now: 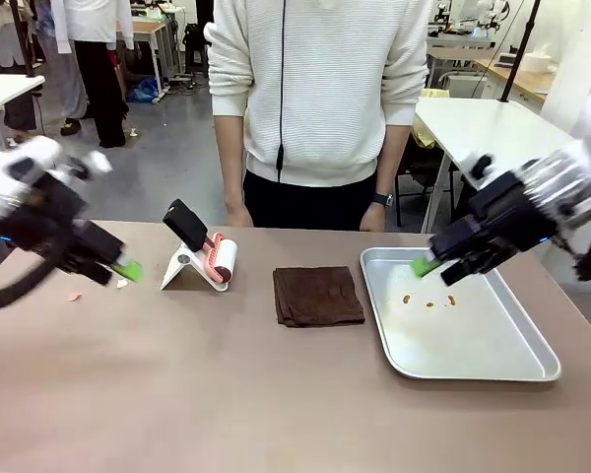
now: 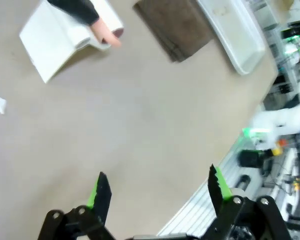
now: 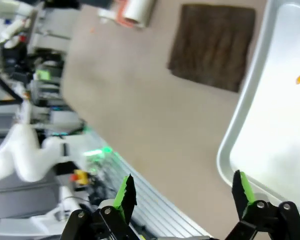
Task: Clean the surface of the table.
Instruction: Hold the Lint Roller with your left hand and the towel with your right hand.
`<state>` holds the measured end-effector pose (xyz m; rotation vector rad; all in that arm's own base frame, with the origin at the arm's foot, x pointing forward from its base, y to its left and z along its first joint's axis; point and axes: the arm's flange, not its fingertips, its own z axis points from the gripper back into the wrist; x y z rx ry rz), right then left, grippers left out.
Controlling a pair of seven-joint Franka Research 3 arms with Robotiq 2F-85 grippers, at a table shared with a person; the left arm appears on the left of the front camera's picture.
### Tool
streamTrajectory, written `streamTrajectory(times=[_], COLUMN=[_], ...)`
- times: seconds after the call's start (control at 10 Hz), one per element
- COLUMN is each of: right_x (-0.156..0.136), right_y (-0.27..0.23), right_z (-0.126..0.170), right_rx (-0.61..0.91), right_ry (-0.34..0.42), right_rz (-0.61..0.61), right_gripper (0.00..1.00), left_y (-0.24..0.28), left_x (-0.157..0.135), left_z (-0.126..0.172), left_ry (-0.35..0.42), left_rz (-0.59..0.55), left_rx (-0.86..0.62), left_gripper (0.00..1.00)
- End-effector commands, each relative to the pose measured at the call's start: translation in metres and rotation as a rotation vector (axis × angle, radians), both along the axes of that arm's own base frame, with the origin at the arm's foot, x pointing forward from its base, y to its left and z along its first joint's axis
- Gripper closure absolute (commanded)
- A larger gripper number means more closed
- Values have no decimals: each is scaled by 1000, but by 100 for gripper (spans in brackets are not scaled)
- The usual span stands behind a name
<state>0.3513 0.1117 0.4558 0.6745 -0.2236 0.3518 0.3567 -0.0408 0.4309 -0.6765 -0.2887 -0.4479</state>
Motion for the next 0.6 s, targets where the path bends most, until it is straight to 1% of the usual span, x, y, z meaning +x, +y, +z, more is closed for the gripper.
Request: streamTrajectory(times=[0.0,0.1,0.2,0.3,0.4,0.5], right_x=[-33,-50,-66,-81,-96,-107], right_y=[-55,-81,-106,-128,-156,-179], right_z=[-14,-18,-25,-36,-51,-63], right_rx=[189,245,307,356,419,464], right_ry=[-23,-30,-31,-9,7,22], right_rz=[-38,-101,-170,-227,-313,-382], right_gripper=[0,0,0,0,0,0], left_y=[63,100,135,153,160,168], left_x=[-30,-44,-59,-77,-91,-98], left_z=[9,11,7,3,-4,-13], left_ry=[-65,-108,-149,-187,-213,-211], left_rz=[-10,15,69,127,211,263], left_rx=[-223,-325,-410,-487,-551,-604], left_gripper=[0,0,0,0,0,0])
